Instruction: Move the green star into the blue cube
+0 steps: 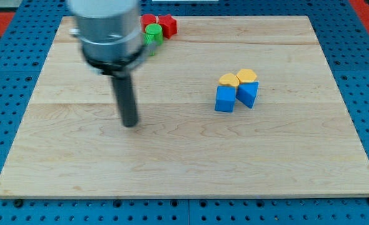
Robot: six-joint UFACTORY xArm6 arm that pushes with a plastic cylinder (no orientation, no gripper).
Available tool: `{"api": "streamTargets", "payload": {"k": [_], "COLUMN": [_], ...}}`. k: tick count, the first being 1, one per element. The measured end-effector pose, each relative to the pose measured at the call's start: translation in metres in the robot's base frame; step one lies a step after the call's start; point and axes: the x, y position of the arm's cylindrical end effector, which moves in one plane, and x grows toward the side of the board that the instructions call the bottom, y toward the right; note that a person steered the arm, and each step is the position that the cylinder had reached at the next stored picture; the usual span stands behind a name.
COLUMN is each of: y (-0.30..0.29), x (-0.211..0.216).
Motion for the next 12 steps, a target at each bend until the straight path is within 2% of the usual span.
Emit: {"api": "streamTargets", "payload": {"k": [1,2,3,4,5,6,7,8,10,12], "y": [-0.019,-0.012,-0.040,-0.043,-0.043,-0.029,0.035,0.075,0.130,0.110], "x": [-0.028,-0.041,-0.061,-0.125,-0.163,-0.199,-0.212,-0.181,-0.171,-0.142]}}
